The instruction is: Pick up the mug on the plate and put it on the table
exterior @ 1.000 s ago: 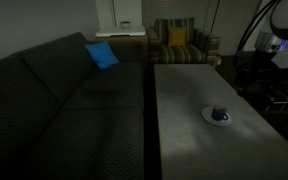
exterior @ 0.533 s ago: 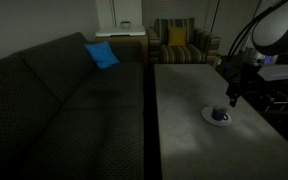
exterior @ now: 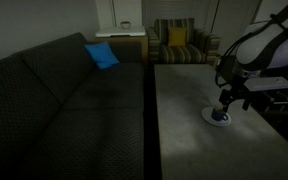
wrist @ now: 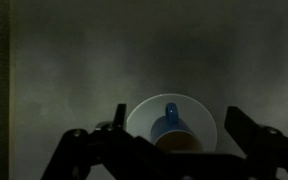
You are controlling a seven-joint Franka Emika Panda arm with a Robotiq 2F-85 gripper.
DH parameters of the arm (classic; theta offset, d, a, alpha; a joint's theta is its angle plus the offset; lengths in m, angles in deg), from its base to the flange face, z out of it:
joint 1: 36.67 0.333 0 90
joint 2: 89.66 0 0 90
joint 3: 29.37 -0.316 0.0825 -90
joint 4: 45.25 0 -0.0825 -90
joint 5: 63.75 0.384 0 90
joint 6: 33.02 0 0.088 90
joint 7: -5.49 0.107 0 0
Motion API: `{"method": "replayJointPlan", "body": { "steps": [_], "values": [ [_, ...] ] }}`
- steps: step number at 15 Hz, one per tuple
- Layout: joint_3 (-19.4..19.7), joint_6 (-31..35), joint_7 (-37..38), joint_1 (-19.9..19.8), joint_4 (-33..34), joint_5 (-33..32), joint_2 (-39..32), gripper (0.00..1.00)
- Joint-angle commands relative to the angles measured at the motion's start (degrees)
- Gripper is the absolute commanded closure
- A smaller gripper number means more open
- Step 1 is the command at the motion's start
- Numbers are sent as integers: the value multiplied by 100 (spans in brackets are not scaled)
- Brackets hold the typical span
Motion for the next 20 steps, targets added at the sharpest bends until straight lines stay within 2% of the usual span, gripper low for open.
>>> {"method": "replayJointPlan", "body": {
  "steps": [1, 2, 3, 4, 6, 11, 20],
  "values": [
    [23, -557, -78, -32, 1281, 5, -864, 0],
    [30, -1232, -89, -59, 1658, -31, -1051, 0],
    [19, -488, 0, 1, 808, -8, -573, 0],
    [33, -805, 0, -1, 1082, -8, -744, 0],
    [50, -1022, -6, -1, 1404, 2, -935, 0],
    [-35, -192, -105, 25, 1249, 9, -978, 0],
    [2, 689, -54, 109, 848, -12, -1005, 0]
  ]
}}
